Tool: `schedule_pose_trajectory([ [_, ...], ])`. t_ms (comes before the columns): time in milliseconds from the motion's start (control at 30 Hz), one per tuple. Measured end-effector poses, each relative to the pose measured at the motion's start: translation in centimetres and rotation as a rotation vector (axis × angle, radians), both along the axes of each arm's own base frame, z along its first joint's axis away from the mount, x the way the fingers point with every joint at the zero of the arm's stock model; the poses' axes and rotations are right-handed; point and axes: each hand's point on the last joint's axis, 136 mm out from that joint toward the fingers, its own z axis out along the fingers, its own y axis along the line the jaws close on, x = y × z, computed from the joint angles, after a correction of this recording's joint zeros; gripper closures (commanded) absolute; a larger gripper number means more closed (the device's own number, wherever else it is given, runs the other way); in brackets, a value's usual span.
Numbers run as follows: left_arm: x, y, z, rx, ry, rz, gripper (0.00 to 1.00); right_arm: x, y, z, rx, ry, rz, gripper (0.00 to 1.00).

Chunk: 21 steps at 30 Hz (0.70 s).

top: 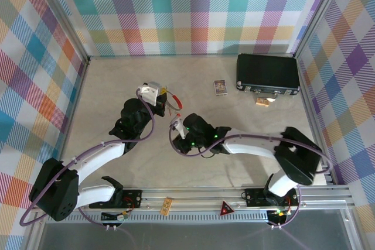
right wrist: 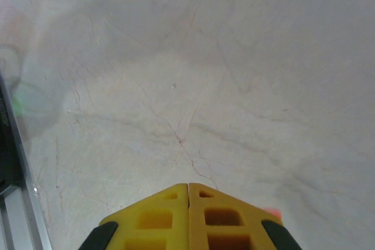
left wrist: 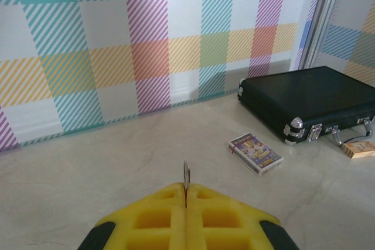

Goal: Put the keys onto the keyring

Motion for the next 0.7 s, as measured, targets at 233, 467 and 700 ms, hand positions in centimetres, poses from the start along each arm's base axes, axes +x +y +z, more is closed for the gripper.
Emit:
schedule_pose_trajectory([
  [233, -0.2, -0.5, 0.6, -0.020, -0.023, -0.028, 1.00, 0.3, -4.3, 5.4, 0.063, -0.171, -0.057, 1.00],
  [467, -0.1, -1.0, 0.1, -0.024, -0.014, -0.054, 1.00, 0.3, -8.4, 8.6, 0.108, -0.289, -0.104, 1.00],
  [700, -0.2, -1.5, 0.0, -0.035, -0.009, -0.079, 1.00, 0.8, -10.9, 9.1, 0.106, -0.318, -0.158, 1.00],
])
